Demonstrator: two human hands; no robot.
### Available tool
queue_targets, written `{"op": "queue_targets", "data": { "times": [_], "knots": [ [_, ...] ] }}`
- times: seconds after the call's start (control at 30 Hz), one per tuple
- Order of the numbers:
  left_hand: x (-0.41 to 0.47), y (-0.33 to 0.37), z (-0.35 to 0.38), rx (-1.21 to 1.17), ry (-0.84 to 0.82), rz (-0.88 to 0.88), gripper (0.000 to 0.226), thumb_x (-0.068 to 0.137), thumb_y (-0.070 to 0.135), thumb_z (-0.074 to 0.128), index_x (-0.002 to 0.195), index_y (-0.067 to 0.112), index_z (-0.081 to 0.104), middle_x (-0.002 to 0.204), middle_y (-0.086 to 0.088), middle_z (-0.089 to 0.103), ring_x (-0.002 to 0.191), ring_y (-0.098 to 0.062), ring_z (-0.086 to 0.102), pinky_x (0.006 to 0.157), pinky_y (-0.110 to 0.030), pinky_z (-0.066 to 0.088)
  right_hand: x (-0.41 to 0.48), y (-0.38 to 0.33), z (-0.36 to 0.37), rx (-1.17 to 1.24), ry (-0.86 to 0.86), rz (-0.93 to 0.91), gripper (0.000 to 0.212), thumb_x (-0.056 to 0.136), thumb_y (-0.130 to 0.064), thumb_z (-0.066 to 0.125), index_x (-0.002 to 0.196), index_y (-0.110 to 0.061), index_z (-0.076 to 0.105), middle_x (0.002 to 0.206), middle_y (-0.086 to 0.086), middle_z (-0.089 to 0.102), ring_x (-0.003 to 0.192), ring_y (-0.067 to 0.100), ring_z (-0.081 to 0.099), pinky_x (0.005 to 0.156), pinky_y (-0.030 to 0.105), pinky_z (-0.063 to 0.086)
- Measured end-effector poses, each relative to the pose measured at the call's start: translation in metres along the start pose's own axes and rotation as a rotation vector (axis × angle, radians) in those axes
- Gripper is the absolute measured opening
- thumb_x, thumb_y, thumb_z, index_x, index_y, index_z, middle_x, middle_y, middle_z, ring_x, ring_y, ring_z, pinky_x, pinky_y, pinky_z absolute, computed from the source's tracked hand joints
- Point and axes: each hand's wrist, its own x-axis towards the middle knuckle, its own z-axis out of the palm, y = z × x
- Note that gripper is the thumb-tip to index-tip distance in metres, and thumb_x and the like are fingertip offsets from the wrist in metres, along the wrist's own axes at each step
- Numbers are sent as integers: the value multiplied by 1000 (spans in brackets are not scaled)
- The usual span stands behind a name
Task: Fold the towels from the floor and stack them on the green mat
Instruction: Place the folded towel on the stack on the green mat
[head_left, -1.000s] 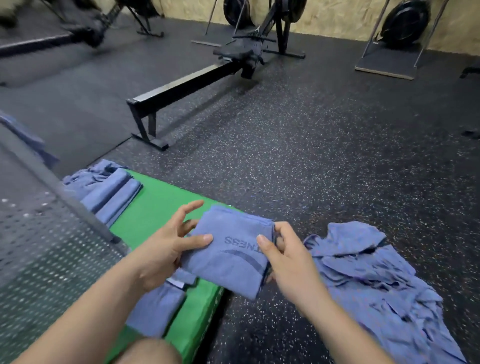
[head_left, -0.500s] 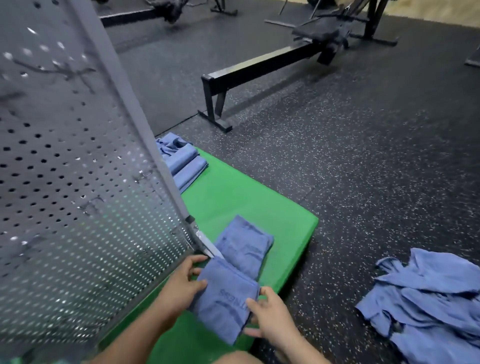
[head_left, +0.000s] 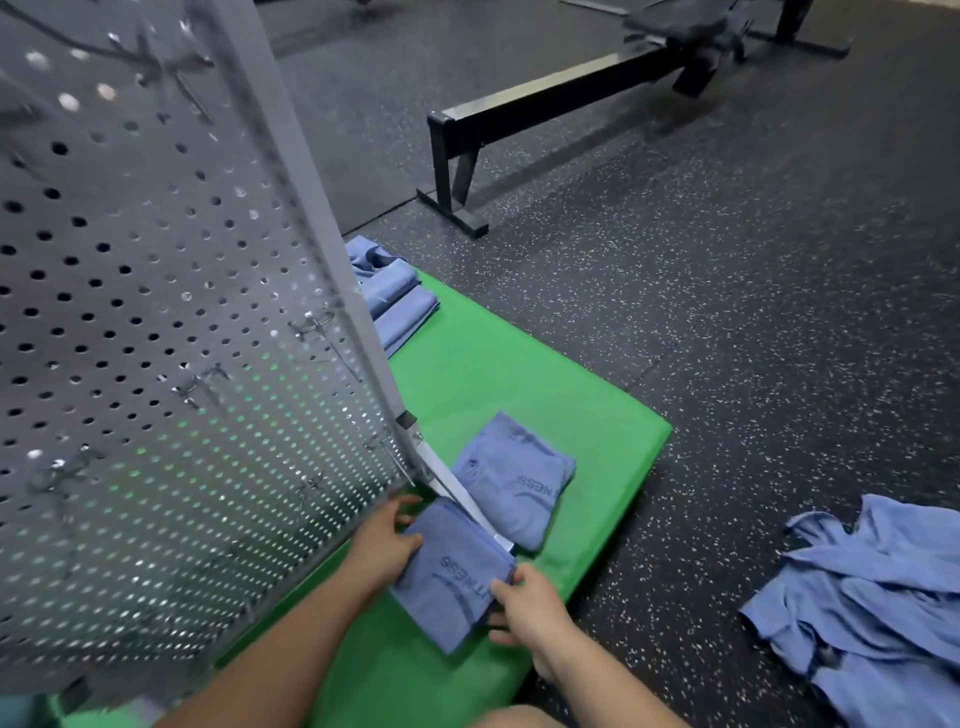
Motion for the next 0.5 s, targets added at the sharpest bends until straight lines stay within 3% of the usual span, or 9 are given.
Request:
{"op": "queue_targets", "data": {
  "times": [0.1, 0.17, 0.27, 0.4, 0.5],
  "knots": [
    [2, -5, 2, 36, 32, -16, 53, 92, 0, 73, 142, 16, 62, 129, -7, 73, 107, -18, 68, 97, -32, 57, 6, 5, 1, -20, 44, 38, 15, 108, -15, 55, 95, -17, 50, 87, 9, 68, 61, 18, 65, 59, 34, 56],
    [-2, 0, 1, 67, 55, -12, 52, 94, 1, 72, 142, 16, 62, 132, -8, 72, 107, -18, 64, 99, -28, 50, 10, 4, 2, -28, 62, 25, 17, 106, -13, 56, 90, -16, 49, 83, 9, 65, 57, 17, 63, 60, 36, 55],
    [-7, 11, 0, 115, 73, 28, 43, 95, 2, 70, 135, 18, 65, 127, 2, 71, 111, -19, 66, 102, -33, 51, 7, -3, 0, -63, 33, -2, 18, 107, -18, 59, 92, -15, 50, 89, 11, 69, 61, 18, 68, 53, 33, 56],
    [-19, 36, -1, 346, 156, 226, 22, 86, 17, 76, 98, 31, 64, 98, 14, 65, 91, -13, 66, 81, -33, 54, 5, 0, -17, -87, -13, -50, 17, 106, -17, 59, 92, -17, 50, 70, 7, 58, 47, 16, 50, 45, 27, 41],
    [-33, 58, 11, 446, 152, 408, 13, 92, 30, 71, 92, 33, 58, 89, 15, 59, 80, -5, 59, 74, -37, 54, 9, 6, -38, -106, 22, -82, 18, 104, -11, 58, 88, -16, 51, 65, 7, 57, 44, 15, 47, 43, 23, 36]
  ]
}}
